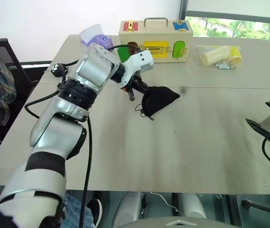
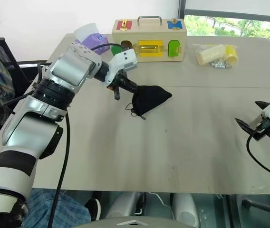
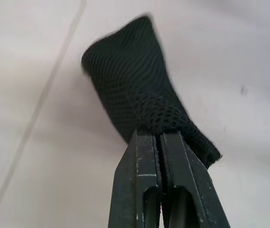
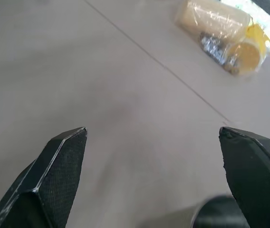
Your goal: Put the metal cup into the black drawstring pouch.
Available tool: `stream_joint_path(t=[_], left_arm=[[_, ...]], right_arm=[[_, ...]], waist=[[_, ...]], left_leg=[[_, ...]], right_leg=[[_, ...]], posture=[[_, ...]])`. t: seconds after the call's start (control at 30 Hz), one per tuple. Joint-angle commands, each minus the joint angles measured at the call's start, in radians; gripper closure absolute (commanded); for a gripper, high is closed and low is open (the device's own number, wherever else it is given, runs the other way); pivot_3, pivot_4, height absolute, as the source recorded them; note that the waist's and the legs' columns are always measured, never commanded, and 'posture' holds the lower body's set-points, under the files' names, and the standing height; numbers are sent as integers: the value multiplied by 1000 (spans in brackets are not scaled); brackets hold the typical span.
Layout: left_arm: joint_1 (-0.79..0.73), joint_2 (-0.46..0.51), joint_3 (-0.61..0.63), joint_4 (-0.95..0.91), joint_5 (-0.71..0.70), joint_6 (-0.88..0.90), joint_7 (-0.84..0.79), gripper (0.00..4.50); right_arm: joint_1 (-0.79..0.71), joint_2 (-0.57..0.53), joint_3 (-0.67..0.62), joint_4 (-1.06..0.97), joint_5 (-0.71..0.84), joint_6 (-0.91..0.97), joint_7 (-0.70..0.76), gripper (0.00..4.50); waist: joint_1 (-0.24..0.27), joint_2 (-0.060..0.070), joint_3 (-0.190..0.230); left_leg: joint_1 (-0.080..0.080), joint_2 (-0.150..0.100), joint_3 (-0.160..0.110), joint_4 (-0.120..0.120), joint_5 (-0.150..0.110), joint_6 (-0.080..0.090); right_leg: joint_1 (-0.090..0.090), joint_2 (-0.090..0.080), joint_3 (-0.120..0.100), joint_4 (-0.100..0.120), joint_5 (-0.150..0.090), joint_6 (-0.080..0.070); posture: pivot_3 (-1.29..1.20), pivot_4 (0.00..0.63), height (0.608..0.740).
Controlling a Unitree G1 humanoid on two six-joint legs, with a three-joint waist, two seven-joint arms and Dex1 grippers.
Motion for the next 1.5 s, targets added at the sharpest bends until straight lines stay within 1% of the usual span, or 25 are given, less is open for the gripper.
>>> stream_joint_path(t=[0.03, 0.17, 0.27, 0.4, 0.5, 0.53, 0.57, 0.63, 0.67, 0.8, 0.83, 0.9, 1.0, 1.1, 1.2, 1.27, 1.4, 1.5], left_arm=[[-66, -11, 73, 30, -8, -64, 5, 4483], [-91, -30, 87, 85, 7, -108, -5, 4483], [-109, -40, 79, 129, 29, -149, -15, 4483], [-143, -48, 70, 181, 51, -119, -54, 4500], [-160, -54, 72, 207, 56, -92, -80, 4500], [-163, -55, 75, 211, 54, -81, -91, 4500], [-164, -57, 77, 213, 52, -73, -101, 4500], [-159, -55, 77, 209, 54, -68, -118, 4500], [-156, -54, 76, 209, 57, -69, -121, 4500], [-152, -61, 80, 222, 64, -74, -119, 4500], [-155, -69, 87, 233, 62, -72, -110, 4500], [-163, -87, 107, 253, 56, -71, -82, 4500], [-162, -119, 152, 260, 43, -120, -31, 4500], [-154, -149, 190, 262, 39, -182, 34, 4500], [-150, -176, 220, 268, 41, -203, 103, 4500], [-141, -185, 228, 261, 48, -230, 125, 4500], [-140, -203, 239, 246, 39, -220, 138, 4500], [-141, -212, 243, 241, 39, -213, 146, 4500]], right_arm=[[19, -37, -81, -47, 2, 16, -7, 0], [68, -43, -110, -45, -17, 46, -18, 0], [99, -47, -93, -52, -25, 97, -11, 0], [95, -46, -85, -58, -37, 107, -18, 973], [92, -47, -85, -60, -45, 108, -16, 2400], [92, -47, -85, -60, -47, 107, -15, 2696], [92, -46, -85, -60, -49, 107, -14, 3091], [94, -43, -87, -62, -53, 104, -15, 4135], [94, -41, -87, -64, -54, 104, -15, 4433], [85, -37, -87, -87, -55, 106, -22, 4433], [72, -31, -84, -126, -27, 123, -15, 4433], [11, 16, -76, -274, 147, 237, -16, 4433], [-69, 90, -12, -499, 382, 408, -63, 4433], [-131, 149, 83, -634, 476, 495, -133, 4433], [-226, 261, 180, -720, 555, 555, -268, 4433], [-252, 295, 223, -743, 548, 579, -310, 4433], [-303, 370, 348, -736, 473, 583, -373, 4433], [-351, 440, 455, -692, 363, 552, -422, 4433]], waist=[[-2, 0, 0], [-1, 0, 0], [-1, 0, 0], [-3, -1, 1], [-3, -1, 1], [-3, 0, 1], [-3, 0, 1], [-3, -1, 1], [-3, 0, 1], [-3, 0, 1], [-3, 0, 1], [-6, -1, 1], [-12, 0, 2], [-3, -1, 3], [-1, -2, 3], [4, -2, 3], [3, -4, 5], [-3, -4, 5]], left_leg=[[-1, 0, 0, 1, 0, 0], [-2, 0, 0, 2, 0, 0], [-2, 0, 0, 2, 0, 0], [-4, 0, 0, 5, 0, 0], [-4, 0, 0, 7, 0, 0], [-5, 0, 0, 7, 0, 1], [-5, 0, 0, 8, 0, 1], [-5, 0, 0, 9, 0, 1], [-5, 0, 0, 9, 0, 1], [-5, 0, 0, 9, 0, 1], [-5, 0, 0, 9, 0, 1], [-5, 0, 0, 10, 0, 1], [-4, 1, -1, 12, 0, 1], [-5, 1, -2, 13, 0, 1], [-6, 0, -3, 13, 0, 1], [-7, -1, -2, 14, 0, 1], [-8, -3, -2, 15, 0, 1], [-7, -2, -2, 15, 0, 1]], right_leg=[[-2, 0, 0, 1, 0, 0], [-2, 0, 0, 1, 0, 0], [-2, 0, 0, 1, 0, 0], [-2, 1, 0, 2, 0, 0], [-2, 1, 0, 3, 0, 0], [-2, 1, -1, 3, 0, 0], [-2, 1, -1, 3, 0, 0], [-2, 1, -1, 4, 0, 0], [-2, 1, -1, 4, 0, 0], [-2, 1, -1, 5, 0, 0], [-2, 1, 0, 5, 0, 0], [-2, 1, -1, 5, 0, 0], [-3, 1, 0, 9, 0, 0], [-4, 1, -1, 11, 0, 0], [-4, 0, -1, 12, 0, 0], [-5, -1, -1, 12, 0, 0], [-5, -1, -1, 12, 0, 0], [-7, -1, 0, 15, 0, 1]], posture=[[0, 150, 710], [0, 150, 710], [0, 150, 710], [0, 150, 710], [0, 150, 710], [0, 150, 710], [0, 150, 710], [0, 150, 710], [0, 150, 710], [0, 150, 710], [0, 150, 710], [0, 150, 710], [0, 150, 710], [0, 150, 710], [0, 150, 710], [0, 150, 710], [0, 150, 710], [0, 150, 710]])
